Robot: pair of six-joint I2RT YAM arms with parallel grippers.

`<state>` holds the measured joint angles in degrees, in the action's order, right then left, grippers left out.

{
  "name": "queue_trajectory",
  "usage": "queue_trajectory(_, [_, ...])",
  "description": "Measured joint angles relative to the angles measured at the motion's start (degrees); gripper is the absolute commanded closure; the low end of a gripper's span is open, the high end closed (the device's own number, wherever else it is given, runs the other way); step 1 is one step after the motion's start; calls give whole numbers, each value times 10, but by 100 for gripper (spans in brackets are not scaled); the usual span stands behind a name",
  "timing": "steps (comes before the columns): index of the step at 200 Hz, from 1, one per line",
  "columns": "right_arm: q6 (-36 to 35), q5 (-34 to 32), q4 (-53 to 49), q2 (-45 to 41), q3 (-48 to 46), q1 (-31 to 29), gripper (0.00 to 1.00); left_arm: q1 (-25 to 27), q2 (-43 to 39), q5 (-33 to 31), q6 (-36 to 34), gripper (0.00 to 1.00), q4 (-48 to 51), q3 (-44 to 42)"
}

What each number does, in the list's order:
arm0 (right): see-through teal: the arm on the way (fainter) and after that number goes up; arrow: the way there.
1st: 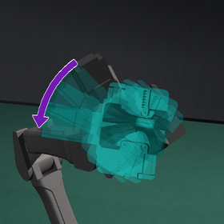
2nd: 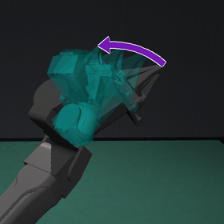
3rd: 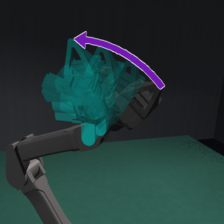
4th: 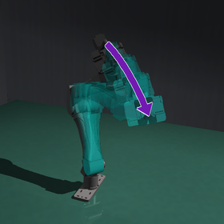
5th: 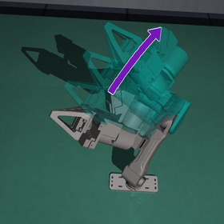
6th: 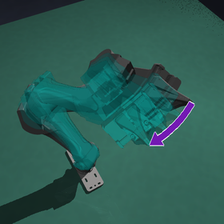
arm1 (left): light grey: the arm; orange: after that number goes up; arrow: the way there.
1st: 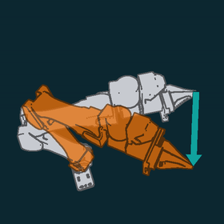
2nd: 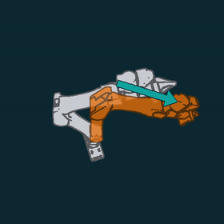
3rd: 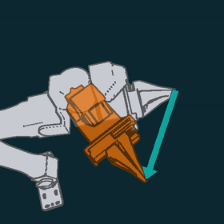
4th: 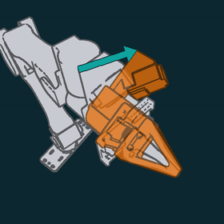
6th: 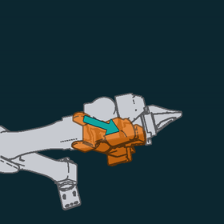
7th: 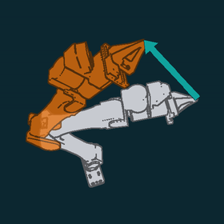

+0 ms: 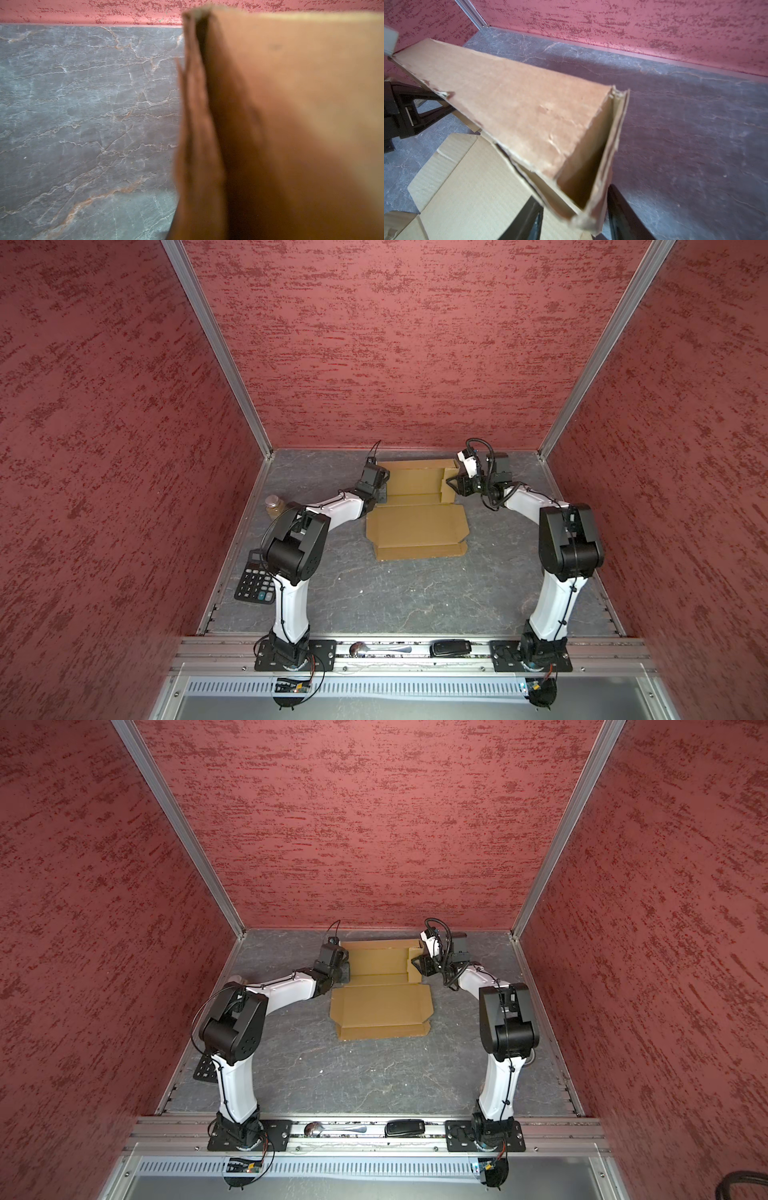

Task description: Fold the paper box

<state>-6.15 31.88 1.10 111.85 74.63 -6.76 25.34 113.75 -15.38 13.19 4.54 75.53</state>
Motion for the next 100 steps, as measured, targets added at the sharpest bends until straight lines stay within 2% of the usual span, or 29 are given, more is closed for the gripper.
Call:
queue_trajectory(37, [6, -8, 12, 5, 0, -7, 58, -1, 8, 5, 0, 94, 15, 17])
queue_trajectory(100, [21, -71, 24, 6, 0, -29, 58, -3, 11, 10, 0, 94, 29, 27])
